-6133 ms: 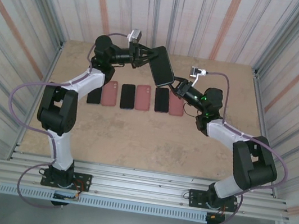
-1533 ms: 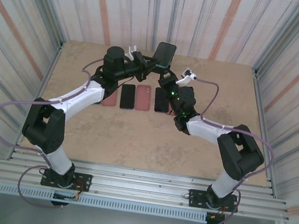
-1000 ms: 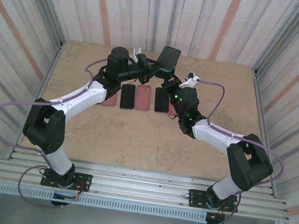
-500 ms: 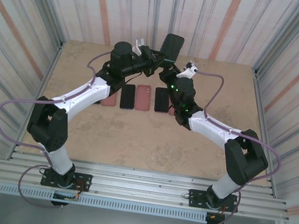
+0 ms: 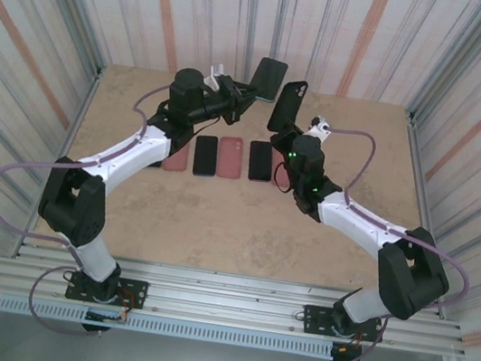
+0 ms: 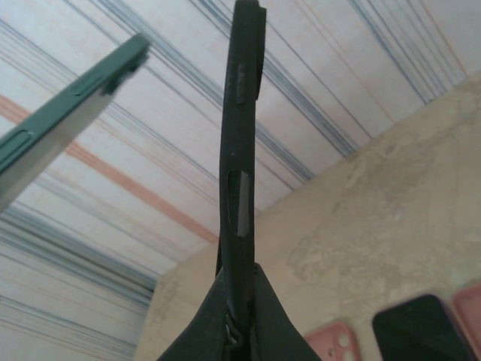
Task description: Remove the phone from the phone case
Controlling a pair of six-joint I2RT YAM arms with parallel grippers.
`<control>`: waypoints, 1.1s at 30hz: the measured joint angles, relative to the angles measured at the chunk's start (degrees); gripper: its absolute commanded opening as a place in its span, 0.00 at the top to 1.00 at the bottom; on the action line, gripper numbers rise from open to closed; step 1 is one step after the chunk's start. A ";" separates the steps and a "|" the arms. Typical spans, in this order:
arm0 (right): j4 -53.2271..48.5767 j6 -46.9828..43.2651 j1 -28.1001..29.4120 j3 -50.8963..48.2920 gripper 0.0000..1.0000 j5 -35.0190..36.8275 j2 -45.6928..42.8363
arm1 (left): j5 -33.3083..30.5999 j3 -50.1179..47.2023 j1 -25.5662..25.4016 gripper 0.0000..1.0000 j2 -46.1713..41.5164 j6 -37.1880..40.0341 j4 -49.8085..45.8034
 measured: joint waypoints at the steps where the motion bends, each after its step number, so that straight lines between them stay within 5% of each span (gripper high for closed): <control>1: -0.44 0.02 -0.48 -0.66 1.00 -0.37 -0.66 | 0.02 -0.09 0.15 1.00 0.00 0.02 0.20; 16: -18.82 -1.16 -21.29 -5.03 1.00 -25.90 -14.58 | -1.57 -2.43 -7.17 1.00 5.44 3.28 3.54; 23: -24.41 -3.39 -36.30 -5.05 1.00 -39.76 -17.84 | -9.92 -2.86 -12.90 1.00 10.97 6.51 3.10; 33: -21.49 -4.35 -44.87 -5.79 0.99 -53.66 -10.05 | -26.16 2.23 -22.51 1.00 22.29 7.91 3.91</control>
